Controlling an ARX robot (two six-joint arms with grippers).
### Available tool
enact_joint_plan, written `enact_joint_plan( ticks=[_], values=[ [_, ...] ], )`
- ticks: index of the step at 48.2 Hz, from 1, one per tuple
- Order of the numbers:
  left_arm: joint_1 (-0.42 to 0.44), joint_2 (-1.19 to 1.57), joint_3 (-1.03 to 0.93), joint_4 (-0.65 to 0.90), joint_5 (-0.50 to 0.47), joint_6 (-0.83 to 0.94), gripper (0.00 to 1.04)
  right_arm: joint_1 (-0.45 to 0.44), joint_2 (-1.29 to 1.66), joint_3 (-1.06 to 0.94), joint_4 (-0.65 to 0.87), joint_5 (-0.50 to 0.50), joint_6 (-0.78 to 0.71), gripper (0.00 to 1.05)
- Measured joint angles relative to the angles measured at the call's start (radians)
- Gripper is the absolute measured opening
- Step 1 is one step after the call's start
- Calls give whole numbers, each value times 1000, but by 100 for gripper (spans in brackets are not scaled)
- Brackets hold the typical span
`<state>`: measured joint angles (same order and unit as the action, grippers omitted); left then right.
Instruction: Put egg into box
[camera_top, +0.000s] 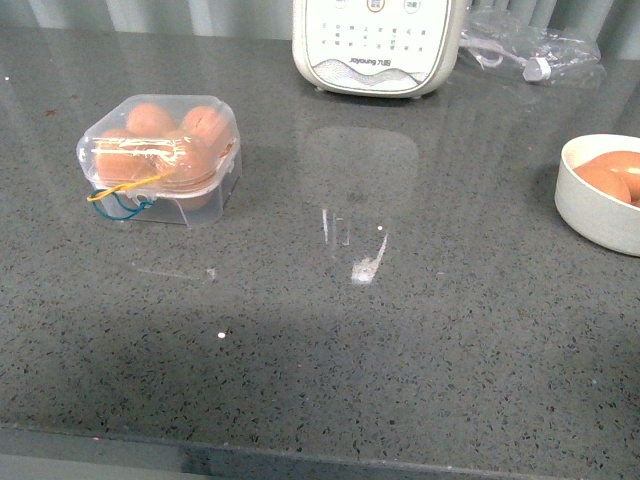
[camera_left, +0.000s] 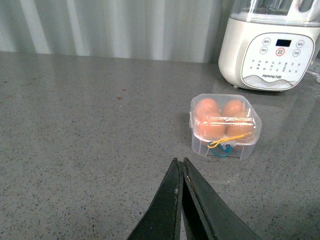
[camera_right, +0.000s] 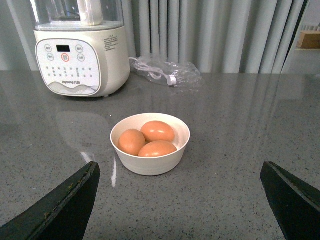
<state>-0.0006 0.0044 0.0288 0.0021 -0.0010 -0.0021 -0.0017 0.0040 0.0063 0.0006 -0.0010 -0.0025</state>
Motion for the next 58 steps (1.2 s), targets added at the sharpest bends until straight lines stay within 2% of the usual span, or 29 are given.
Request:
enact_joint_plan(
  ticks=[17,22,25,33,42,58],
  values=[
    [0,-1,0,-2,0,-1,5,0,0,0,0,0,0,97],
    [0,-1,0,-2,0,0,23,0,0,0,0,0,0,97],
    [0,-1,0,-2,0,0,30,0,0,0,0,0,0,97],
    [0,-1,0,-2,0,0,66,0,0,0,0,0,0,97],
    [0,-1,0,-2,0,0,99,0,0,0,0,0,0,97],
    [0,-1,0,-2,0,0,98,0,0,0,0,0,0,97]
  ],
)
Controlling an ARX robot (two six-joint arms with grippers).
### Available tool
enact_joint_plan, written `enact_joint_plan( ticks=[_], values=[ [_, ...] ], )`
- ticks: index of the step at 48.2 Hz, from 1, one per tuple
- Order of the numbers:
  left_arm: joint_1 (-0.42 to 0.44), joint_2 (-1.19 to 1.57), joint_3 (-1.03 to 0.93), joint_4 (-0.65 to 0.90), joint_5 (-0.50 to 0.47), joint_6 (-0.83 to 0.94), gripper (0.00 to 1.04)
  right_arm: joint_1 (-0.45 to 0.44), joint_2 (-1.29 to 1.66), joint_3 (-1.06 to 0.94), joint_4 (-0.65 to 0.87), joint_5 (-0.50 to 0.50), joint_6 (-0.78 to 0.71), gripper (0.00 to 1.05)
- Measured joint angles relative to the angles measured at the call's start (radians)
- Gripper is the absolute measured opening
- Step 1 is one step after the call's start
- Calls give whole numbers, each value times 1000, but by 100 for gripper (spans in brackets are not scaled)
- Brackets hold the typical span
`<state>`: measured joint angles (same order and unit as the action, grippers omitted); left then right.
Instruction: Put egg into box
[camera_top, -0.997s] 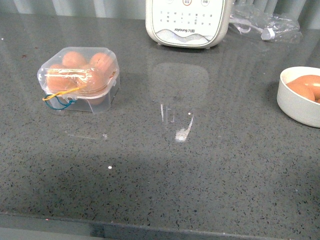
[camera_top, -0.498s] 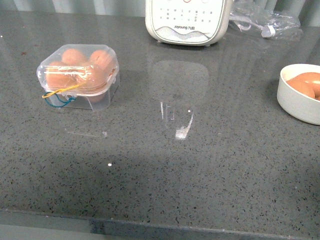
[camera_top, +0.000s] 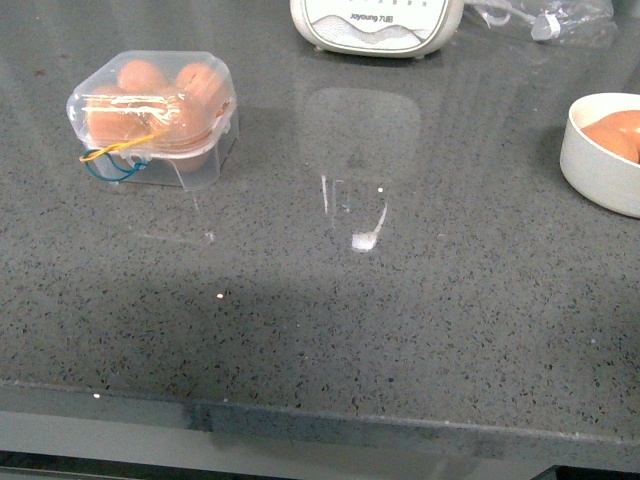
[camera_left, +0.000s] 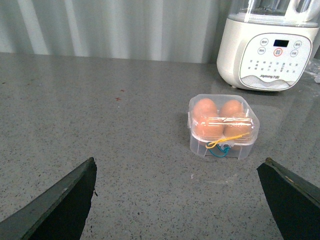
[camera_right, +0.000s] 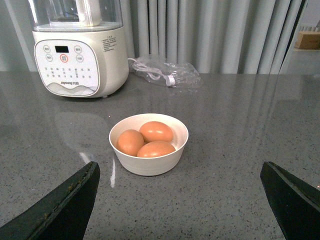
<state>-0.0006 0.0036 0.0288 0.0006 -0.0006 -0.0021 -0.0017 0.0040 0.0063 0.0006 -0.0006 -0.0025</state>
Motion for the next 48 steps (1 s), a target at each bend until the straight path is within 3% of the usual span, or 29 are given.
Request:
enact_joint_plan(
  ticks=[48],
  values=[
    [0,0,0,0,0,0,98,0,0,0,0,0,0,97]
  ],
)
